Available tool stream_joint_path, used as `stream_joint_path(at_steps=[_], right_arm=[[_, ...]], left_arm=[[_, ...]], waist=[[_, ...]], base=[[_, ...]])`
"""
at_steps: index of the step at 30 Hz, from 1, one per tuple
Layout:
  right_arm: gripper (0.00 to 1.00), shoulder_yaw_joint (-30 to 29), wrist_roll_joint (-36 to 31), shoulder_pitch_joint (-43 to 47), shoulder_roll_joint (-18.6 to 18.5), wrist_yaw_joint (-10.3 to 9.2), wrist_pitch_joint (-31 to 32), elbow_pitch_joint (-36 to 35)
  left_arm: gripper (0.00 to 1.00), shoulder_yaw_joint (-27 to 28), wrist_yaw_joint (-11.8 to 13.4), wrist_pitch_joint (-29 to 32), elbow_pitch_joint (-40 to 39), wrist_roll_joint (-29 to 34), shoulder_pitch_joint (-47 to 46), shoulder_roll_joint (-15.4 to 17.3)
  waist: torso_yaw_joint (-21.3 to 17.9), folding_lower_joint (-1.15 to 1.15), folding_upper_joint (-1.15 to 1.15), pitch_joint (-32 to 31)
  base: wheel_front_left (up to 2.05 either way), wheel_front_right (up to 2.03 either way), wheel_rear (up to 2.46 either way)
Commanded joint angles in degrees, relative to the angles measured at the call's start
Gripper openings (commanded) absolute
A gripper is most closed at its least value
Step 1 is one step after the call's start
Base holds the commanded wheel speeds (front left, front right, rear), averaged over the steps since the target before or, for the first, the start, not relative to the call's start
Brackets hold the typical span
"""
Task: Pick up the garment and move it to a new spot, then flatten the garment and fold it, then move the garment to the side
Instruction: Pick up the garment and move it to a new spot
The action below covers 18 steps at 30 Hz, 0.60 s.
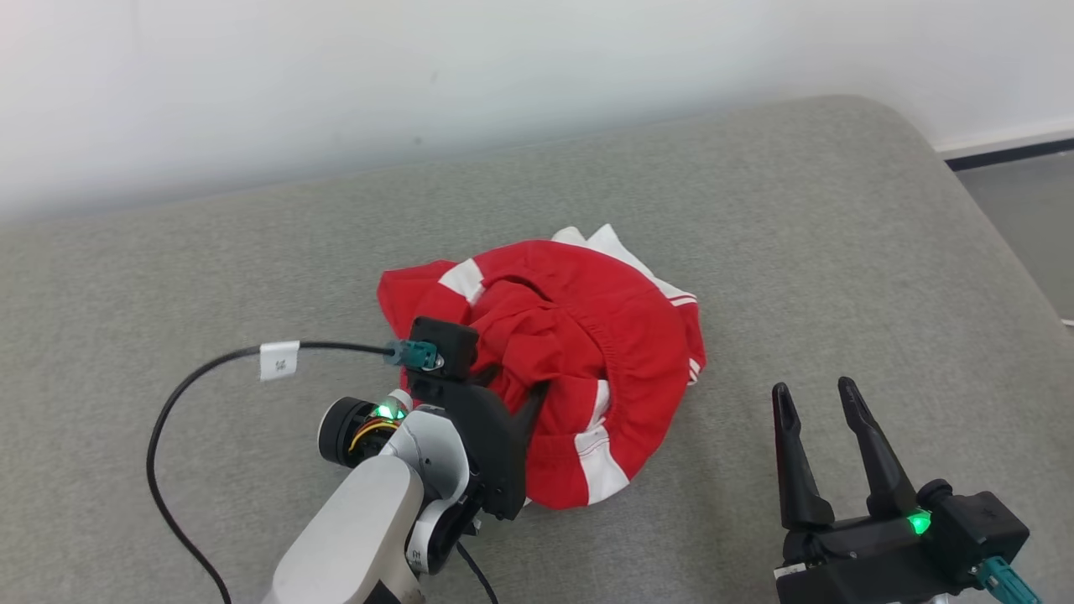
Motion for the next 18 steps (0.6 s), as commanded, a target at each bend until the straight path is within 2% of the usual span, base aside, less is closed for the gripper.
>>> stream_joint_path(at_steps=[1,10,14,18], right_arm=[[1.0,-0.3,-0.1,0.5,0.0,-0.1,0.0,0.0],[1.0,-4.3,-1.1,2.8,0.0,-0.1,0.1,-0.4],[1.0,-5.8,-1.6,3.9,0.0,-0.1,0.5,-0.9],[1.0,-6.9,-1.8,5.2,0.0,-0.1,0.8,-1.5]], left_arm=[[1.0,0.0,0.0,-1.3,0.1,0.0,0.6,-0.3],[1.0,-0.3,1.1,-11.0,-3.0,-1.3,4.4,-0.7],[1.0,0.2,2.1,-14.6,-6.4,-0.3,6.7,0.4],[1.0,1.5,3.2,-20.9,-11.0,0.8,10.4,1.9]], waist=[[1.5,0.0,0.0,-0.2],[6.4,0.0,0.0,-2.1],[8.1,0.0,0.0,-3.1],[9.3,0.0,0.0,-3.9]], base=[[0.0,0.0,0.0],[0.0,0.0,0.0],[0.0,0.0,0.0],[0.0,0.0,0.0]])
